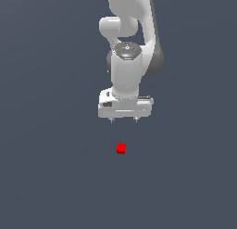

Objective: Pick up the red cube and move it to a goal position.

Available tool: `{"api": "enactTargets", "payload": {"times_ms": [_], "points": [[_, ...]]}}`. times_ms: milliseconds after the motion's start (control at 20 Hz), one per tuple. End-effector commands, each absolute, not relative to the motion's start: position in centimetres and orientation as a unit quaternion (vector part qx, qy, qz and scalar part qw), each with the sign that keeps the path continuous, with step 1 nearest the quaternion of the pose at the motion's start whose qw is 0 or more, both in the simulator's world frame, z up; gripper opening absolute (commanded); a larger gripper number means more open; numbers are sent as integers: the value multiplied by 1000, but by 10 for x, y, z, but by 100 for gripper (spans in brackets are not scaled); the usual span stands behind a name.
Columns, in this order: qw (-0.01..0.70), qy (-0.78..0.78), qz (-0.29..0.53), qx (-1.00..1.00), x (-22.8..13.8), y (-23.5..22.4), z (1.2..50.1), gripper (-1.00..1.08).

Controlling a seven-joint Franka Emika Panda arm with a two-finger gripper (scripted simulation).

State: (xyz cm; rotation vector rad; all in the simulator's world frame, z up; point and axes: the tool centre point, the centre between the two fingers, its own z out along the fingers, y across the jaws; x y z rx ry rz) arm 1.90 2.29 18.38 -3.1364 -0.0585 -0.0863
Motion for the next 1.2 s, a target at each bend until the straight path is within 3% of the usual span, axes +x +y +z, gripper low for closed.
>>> {"api": "enactTargets", "payload": {"times_ms": [0,1150], "points": [[1,-12,-25,-1000,22,23,173,100],[0,80,-2,-997,75,14,29,100]]}}
